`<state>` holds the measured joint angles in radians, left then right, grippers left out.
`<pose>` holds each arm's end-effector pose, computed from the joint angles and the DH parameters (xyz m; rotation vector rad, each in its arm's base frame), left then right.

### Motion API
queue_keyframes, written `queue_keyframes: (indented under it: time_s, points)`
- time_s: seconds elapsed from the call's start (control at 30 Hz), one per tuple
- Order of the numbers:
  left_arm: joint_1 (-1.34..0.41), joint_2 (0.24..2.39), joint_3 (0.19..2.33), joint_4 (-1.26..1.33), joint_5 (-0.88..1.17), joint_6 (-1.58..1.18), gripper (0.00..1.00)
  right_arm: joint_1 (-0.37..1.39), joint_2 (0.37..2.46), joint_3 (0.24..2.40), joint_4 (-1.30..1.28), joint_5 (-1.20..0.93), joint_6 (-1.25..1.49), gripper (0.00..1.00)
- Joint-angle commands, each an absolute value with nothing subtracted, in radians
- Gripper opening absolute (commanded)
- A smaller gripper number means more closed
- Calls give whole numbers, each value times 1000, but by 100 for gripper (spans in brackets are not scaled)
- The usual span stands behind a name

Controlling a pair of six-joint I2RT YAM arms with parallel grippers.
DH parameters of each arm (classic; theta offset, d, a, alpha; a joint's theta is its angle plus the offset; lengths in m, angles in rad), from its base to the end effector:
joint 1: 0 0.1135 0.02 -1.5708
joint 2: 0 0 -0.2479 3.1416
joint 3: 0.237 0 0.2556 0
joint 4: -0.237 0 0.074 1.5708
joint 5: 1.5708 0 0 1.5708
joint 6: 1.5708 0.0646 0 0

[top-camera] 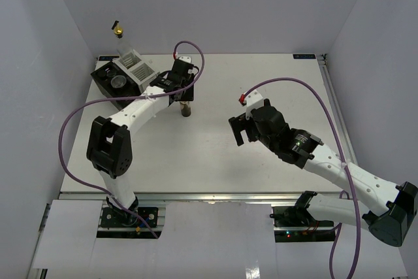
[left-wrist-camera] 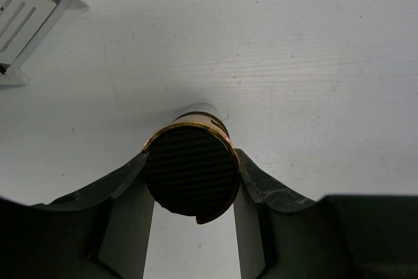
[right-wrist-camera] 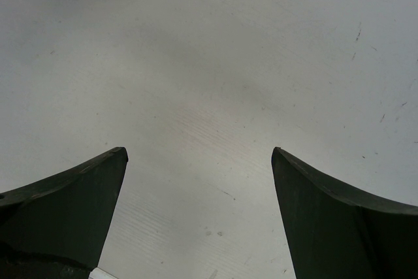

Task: Organize the condiment bottles

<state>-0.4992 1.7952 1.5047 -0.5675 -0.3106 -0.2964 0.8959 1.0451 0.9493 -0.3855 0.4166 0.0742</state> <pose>0.3773 -0.1833 0.2390 0.1025 2.3729 0.0003 0.1870 0.1918 0.3023 -0.5630 1.9327 0.1907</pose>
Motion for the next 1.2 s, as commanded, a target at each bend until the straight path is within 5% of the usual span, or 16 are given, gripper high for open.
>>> queue_keyframes:
  time_s: [0.0,0.37,0.73,1.17]
  points:
    - [-503,1795,1550,-578,-333,-295,0,891,1031,940,-341,425,67,98]
    - [-460,1834,1822,-729,-430,-256,0,890,1034,956,-346,422,58,98]
    - [-227,1906,2208,-861,-359,-227,0,890,1009,957,-352,407,55,98]
    - [-111,1890,2070,-753,-327,-208,0,890,1005,945,-336,402,51,98]
